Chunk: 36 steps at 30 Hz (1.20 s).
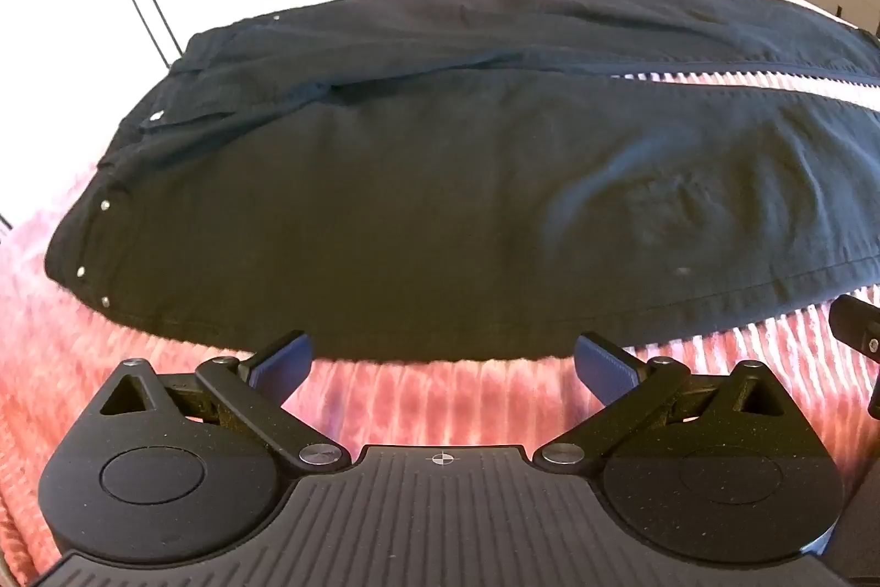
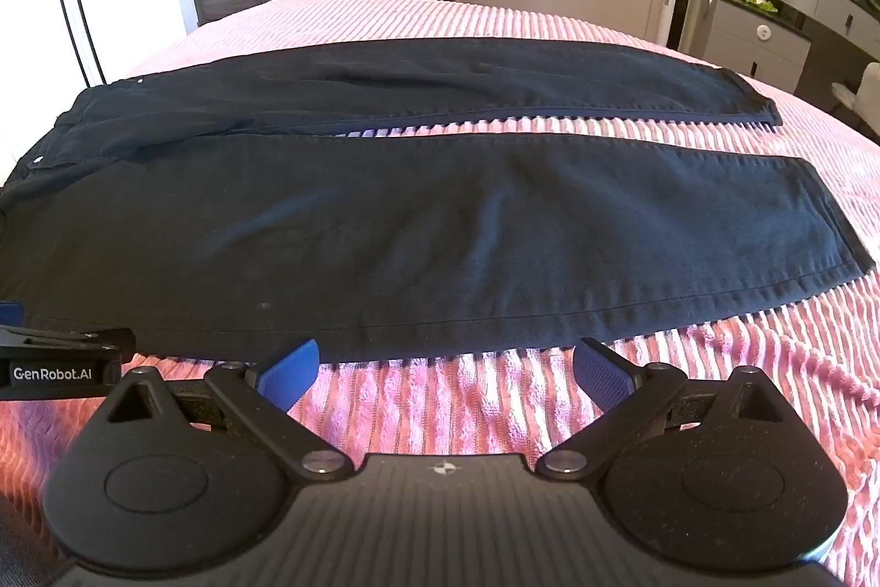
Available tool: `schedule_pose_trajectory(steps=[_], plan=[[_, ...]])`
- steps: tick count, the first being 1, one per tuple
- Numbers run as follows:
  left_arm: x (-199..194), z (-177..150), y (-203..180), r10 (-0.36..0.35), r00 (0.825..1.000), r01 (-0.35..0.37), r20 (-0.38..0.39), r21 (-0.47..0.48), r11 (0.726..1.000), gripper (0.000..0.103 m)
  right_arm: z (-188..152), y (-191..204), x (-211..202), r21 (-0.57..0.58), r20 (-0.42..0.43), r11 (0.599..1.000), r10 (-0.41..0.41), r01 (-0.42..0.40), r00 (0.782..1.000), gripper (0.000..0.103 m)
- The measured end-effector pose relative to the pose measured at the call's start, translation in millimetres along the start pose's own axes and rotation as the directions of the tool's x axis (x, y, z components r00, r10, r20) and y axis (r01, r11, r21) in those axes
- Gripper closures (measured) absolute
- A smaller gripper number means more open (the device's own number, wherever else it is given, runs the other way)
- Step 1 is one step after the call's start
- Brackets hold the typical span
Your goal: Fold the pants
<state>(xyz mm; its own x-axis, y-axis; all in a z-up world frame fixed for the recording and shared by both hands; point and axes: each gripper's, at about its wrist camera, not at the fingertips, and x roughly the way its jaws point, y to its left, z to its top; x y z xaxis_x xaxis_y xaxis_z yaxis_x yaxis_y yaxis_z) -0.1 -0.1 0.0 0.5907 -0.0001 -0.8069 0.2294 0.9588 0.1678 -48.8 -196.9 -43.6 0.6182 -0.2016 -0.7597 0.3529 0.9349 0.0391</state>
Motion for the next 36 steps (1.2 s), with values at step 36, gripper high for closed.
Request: schedule_pose_trajectory(steps=[36], plan=[[15.8, -3.9, 8.1, -0.037, 0.997, 0.03, -0.073, -0.092, 0.995, 0.0, -2.2, -1.8, 6.0, 0.022, -0.008, 1.0, 0.011, -0.011, 1.0, 0.004]])
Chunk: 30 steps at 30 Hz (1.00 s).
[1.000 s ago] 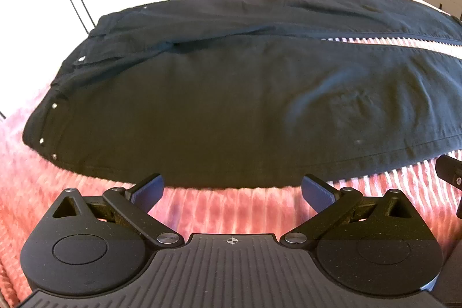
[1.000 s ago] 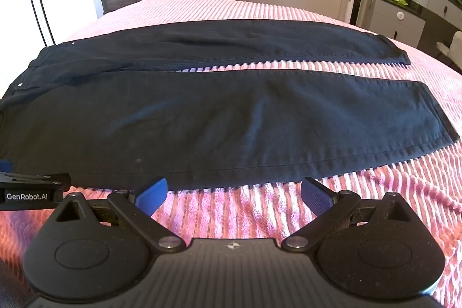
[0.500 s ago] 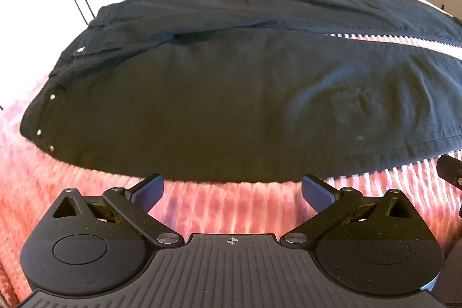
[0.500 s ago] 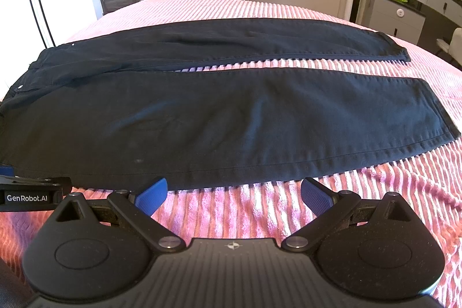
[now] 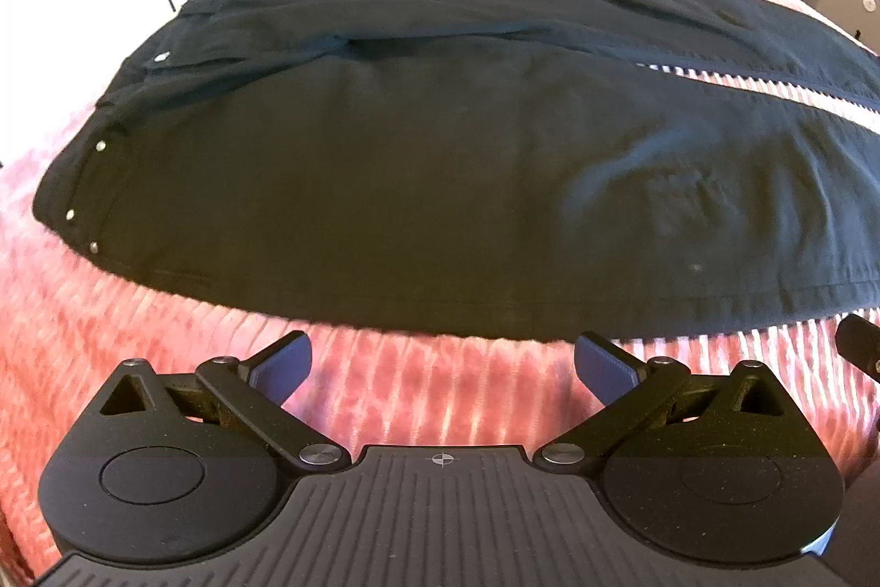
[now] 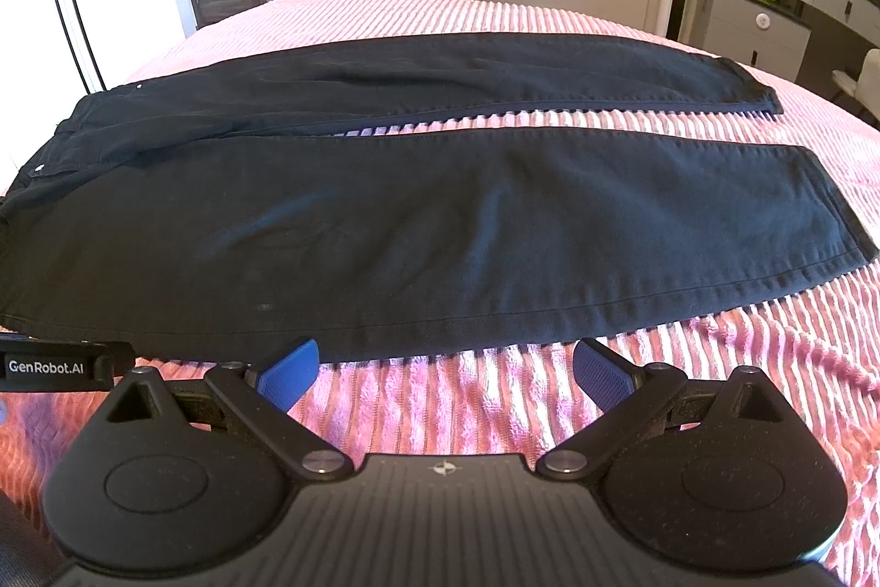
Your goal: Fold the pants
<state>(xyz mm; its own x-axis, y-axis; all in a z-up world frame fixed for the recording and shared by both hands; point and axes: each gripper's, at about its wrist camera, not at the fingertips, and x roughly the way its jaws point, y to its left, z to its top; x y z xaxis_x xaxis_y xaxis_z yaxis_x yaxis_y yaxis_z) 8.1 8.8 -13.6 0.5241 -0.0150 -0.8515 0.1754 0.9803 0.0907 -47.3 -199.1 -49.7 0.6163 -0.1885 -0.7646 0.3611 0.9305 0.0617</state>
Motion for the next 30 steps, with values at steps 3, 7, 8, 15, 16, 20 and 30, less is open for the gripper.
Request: schedule_pose_trajectory(steps=[3, 7, 8, 15, 16, 20, 30], plan=[[-2.2, 0.3, 1.0, -0.002, 1.0, 0.002, 0.011, -0.009, 1.0, 0.0, -0.1, 0.2, 0.3, 0.001, 0.0, 1.0, 0.002, -0.002, 1.0, 0.004], [-4.7, 1.0, 4.1, -0.017, 1.0, 0.018, 0.017, -0.035, 0.999, 0.0, 0.7, 0.1, 1.2, 0.007, -0.004, 1.0, 0.005, -0.005, 1.0, 0.004], [-4.6, 1.9, 5.4, -0.021, 1.0, 0.022, 0.017, -0.044, 0.999, 0.0, 0.7, -0.4, 1.4, 0.009, -0.005, 1.0, 0.006, -0.006, 1.0, 0.004], [-10.5, 3.2, 9.1, -0.022, 0.999, 0.024, 0.039, -0.059, 0.998, 0.0, 1.5, -3.5, 2.2, 0.014, -0.009, 1.0, 0.012, -0.012, 1.0, 0.004], [-11.0, 3.1, 8.1, -0.021, 0.999, 0.023, 0.04, -0.053, 0.998, 0.0, 1.6, -3.7, 2.5, 0.014, -0.011, 1.0, 0.012, -0.012, 1.0, 0.004], [-11.6, 3.6, 8.0, -0.017, 0.999, 0.019, 0.046, -0.045, 0.999, 0.0, 1.9, -4.6, 4.5, 0.017, -0.015, 1.0, 0.012, -0.012, 1.0, 0.004], [-19.7, 2.3, 7.0, 0.005, 0.997, -0.002, 0.075, -0.04, 0.999, 0.0, 2.0, -6.3, 7.4, 0.02, -0.018, 1.0, 0.021, -0.02, 1.0, 0.004]])
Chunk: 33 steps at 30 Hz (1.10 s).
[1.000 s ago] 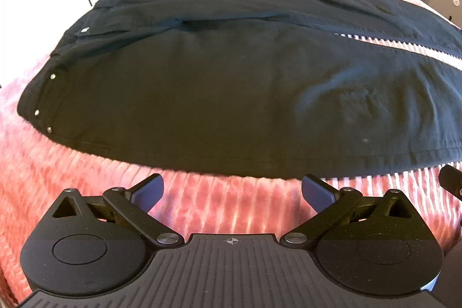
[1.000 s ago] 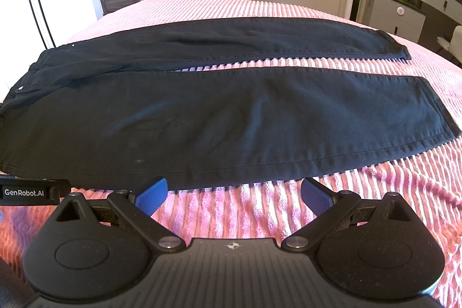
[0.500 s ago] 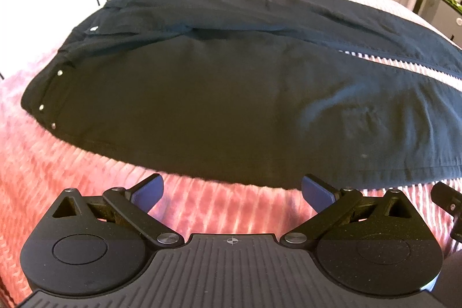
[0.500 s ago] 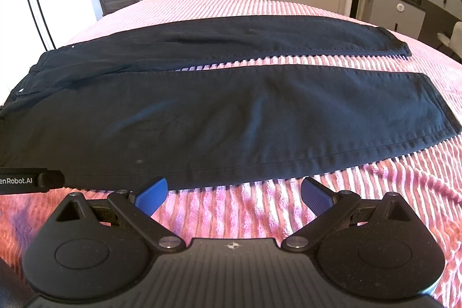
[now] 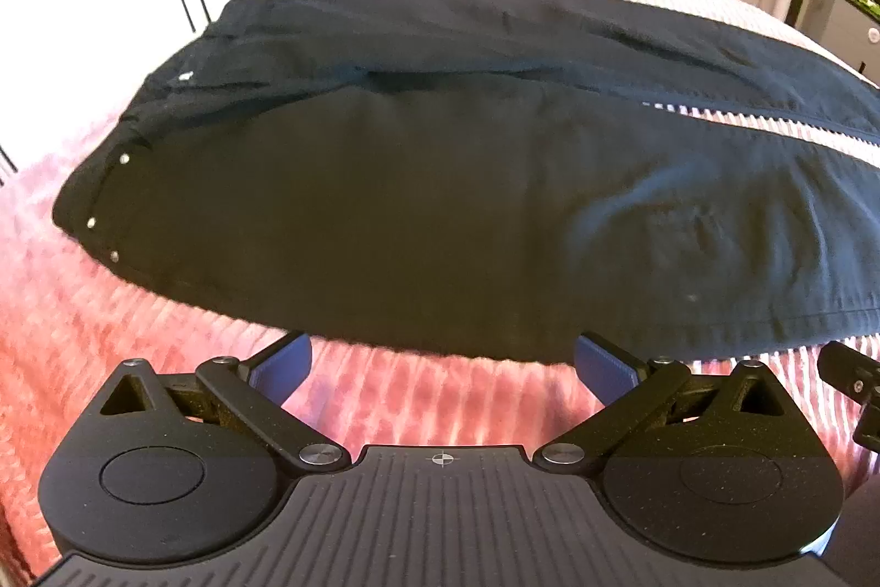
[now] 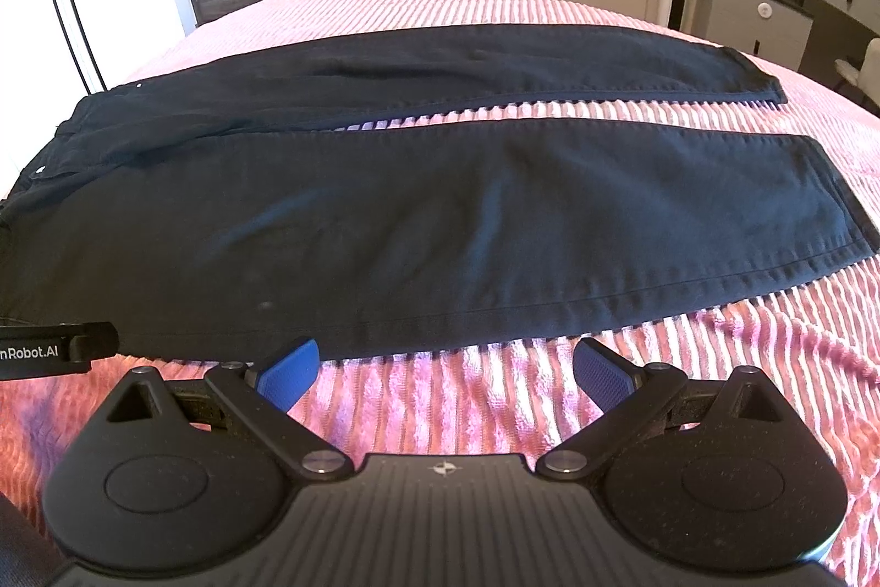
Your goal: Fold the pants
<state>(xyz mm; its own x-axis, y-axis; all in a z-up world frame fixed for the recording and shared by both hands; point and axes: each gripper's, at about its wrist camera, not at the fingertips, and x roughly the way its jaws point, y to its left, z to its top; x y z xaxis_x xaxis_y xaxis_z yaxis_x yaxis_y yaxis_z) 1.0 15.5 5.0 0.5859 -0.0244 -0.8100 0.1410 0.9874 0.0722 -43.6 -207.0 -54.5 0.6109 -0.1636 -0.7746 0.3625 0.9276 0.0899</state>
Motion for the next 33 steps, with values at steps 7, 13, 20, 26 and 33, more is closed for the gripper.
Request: schedule_pose_trajectory(steps=[7, 13, 20, 26, 33], plan=[[-8.8, 0.0, -0.6, 0.018, 0.999, -0.019, 0.039, 0.008, 1.0, 0.0, 0.2, -0.8, 2.3, -0.002, -0.006, 1.0, 0.007, -0.007, 1.0, 0.004], [-5.6, 2.5, 1.1, 0.016, 0.999, -0.016, 0.029, 0.001, 1.0, 0.0, 3.1, -2.7, 9.0, 0.0, -0.024, 1.0, 0.008, -0.008, 1.0, 0.004], [-6.0, 5.3, 2.2, 0.022, 0.999, -0.022, 0.03, -0.001, 1.0, 0.0, 5.9, -8.5, 12.1, 0.018, -0.032, 0.999, 0.027, -0.027, 0.999, 0.004], [-6.2, 7.8, 0.5, 0.021, 0.999, -0.021, 0.025, -0.001, 1.0, 0.0, 11.9, -17.5, 20.5, 0.066, -0.077, 0.996, 0.058, -0.053, 0.995, 0.004], [0.0, 22.1, -5.9, 0.023, 0.999, -0.024, 0.025, 0.016, 1.0, 0.0, 28.4, -38.8, 33.8, 0.152, -0.085, 0.984, 0.109, -0.095, 0.99, 0.004]])
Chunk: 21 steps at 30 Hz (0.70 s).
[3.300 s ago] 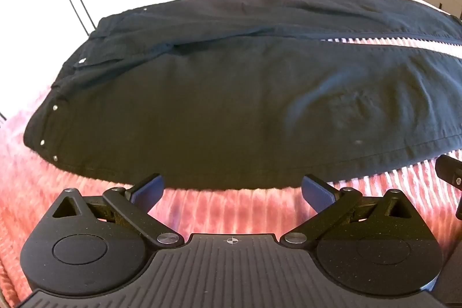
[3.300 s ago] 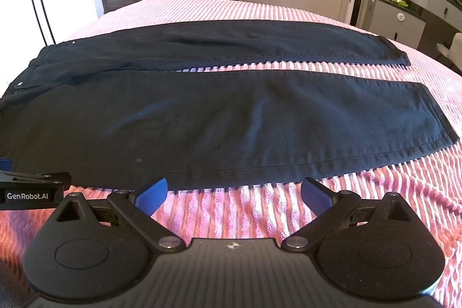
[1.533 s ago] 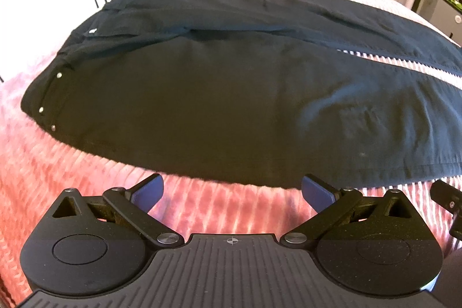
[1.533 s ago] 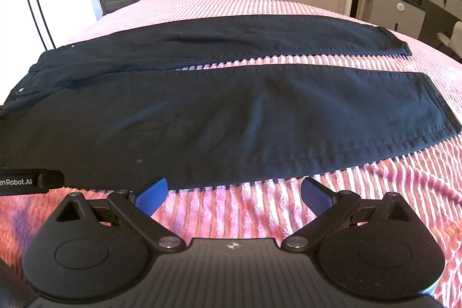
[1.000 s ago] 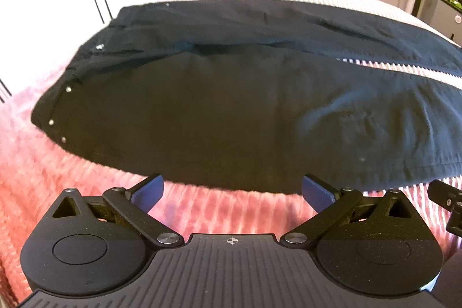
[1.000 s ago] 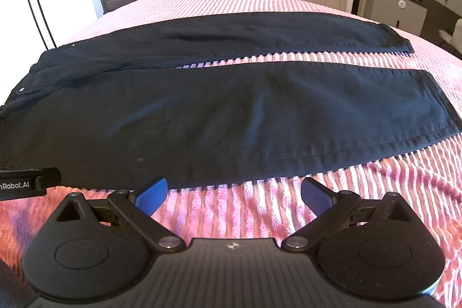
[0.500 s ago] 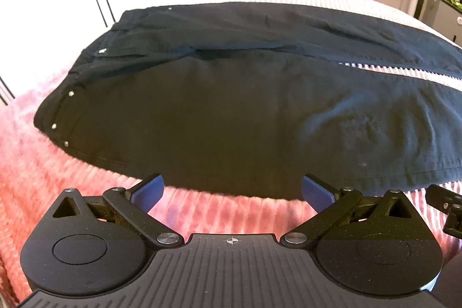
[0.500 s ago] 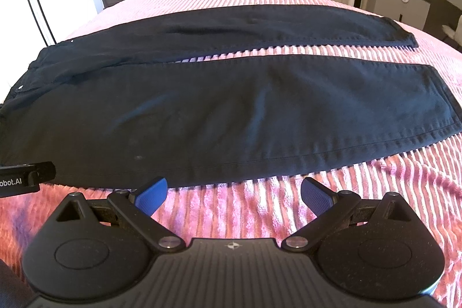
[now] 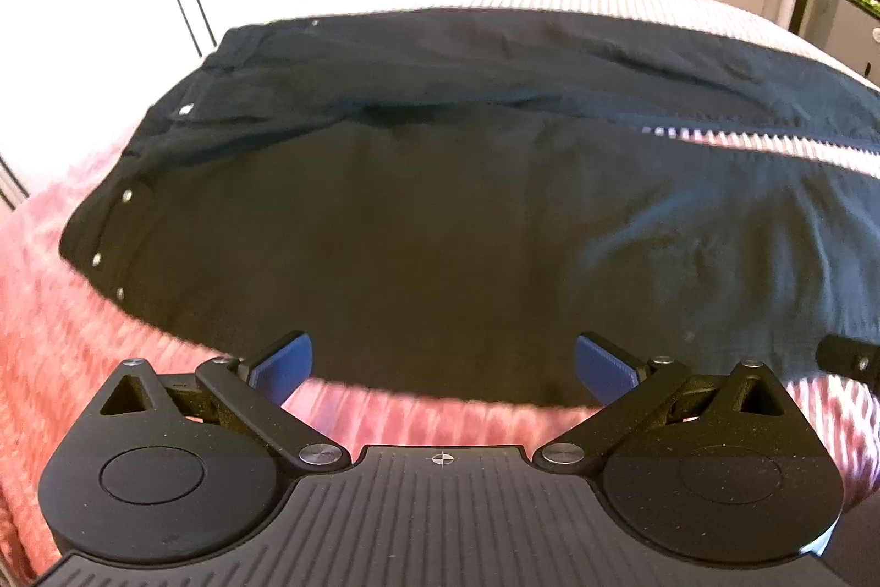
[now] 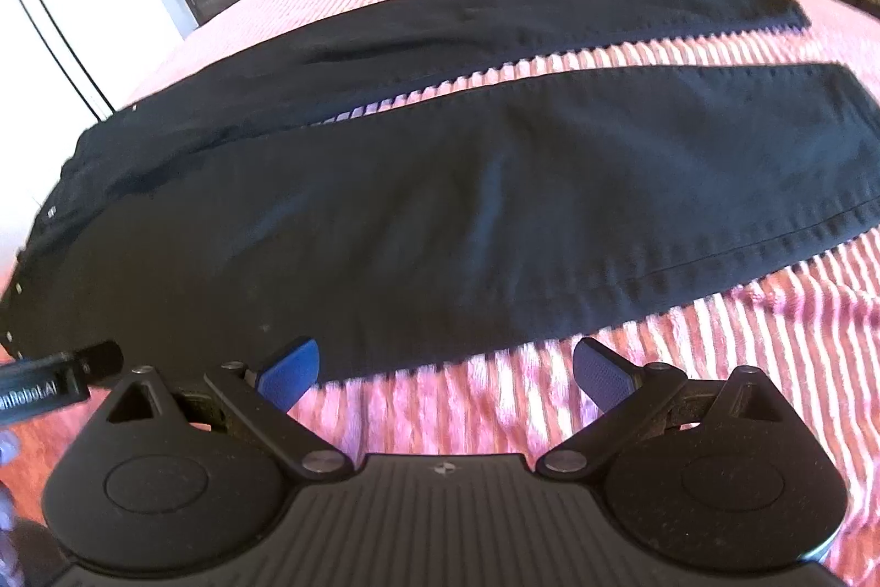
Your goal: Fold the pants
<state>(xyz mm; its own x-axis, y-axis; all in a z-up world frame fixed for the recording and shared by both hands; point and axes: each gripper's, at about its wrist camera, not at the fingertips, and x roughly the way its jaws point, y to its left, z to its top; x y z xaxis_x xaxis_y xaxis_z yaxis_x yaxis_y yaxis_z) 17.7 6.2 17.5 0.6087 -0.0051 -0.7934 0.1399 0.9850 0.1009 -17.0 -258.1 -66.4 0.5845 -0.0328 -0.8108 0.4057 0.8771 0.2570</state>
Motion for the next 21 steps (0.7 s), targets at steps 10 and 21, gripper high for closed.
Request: schedule_pose_trajectory(steps=[10, 21], plan=[[56.0, 71.6, -14.4, 0.189, 0.969, -0.163, 0.16, -0.163, 0.973, 0.0, 31.5, -55.0, 51.4, 0.039, -0.044, 0.985, -0.165, 0.167, 0.985, 0.004], [109.6, 76.4, -8.9, 0.492, 0.817, -0.399, 0.301, -0.321, 0.859, 0.0, 122.3, -78.3, 32.3, 0.071, -0.121, 0.993, -0.089, 0.098, 0.989, 0.005]])
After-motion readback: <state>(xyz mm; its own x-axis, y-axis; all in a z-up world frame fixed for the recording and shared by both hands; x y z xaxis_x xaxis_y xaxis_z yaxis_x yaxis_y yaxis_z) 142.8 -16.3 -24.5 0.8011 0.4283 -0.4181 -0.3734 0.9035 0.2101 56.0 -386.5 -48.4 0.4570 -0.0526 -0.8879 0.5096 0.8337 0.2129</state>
